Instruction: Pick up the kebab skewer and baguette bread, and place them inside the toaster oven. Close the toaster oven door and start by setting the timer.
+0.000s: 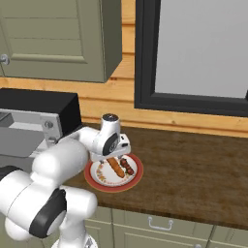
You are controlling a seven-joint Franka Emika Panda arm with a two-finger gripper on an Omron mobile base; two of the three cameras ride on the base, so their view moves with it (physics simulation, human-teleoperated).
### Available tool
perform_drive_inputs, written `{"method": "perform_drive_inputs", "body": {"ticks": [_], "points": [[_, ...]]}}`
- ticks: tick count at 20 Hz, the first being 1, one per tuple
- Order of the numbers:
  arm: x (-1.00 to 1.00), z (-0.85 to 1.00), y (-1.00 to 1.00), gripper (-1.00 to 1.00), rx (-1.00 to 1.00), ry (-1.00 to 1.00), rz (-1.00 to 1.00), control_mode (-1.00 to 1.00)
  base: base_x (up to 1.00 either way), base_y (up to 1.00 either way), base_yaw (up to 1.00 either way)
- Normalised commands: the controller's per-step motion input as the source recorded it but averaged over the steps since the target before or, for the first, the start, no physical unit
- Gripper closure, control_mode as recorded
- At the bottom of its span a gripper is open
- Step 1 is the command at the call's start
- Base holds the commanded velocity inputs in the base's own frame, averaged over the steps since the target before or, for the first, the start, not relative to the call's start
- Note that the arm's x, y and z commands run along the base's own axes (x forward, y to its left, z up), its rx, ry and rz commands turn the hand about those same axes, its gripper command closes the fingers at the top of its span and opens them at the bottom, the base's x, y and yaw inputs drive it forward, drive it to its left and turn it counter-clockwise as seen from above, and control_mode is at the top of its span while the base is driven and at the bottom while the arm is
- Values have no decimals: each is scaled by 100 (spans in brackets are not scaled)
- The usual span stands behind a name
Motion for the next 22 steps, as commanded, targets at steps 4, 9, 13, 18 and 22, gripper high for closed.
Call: {"method": "perform_drive_inputs", "body": {"ticks": [4,9,13,18,22], "points": [[13,-36,0,-100,0,0,0,-100,0,0,0],[3,-31,0,-100,0,2,0,-100,0,0,0],[11,-15,2,-100,0,5,0,-100,0,0,0],[24,-1,0,-100,0,4,0,-100,0,0,0],[6,-21,0,-100,0,3,0,-100,0,0,0]]}}
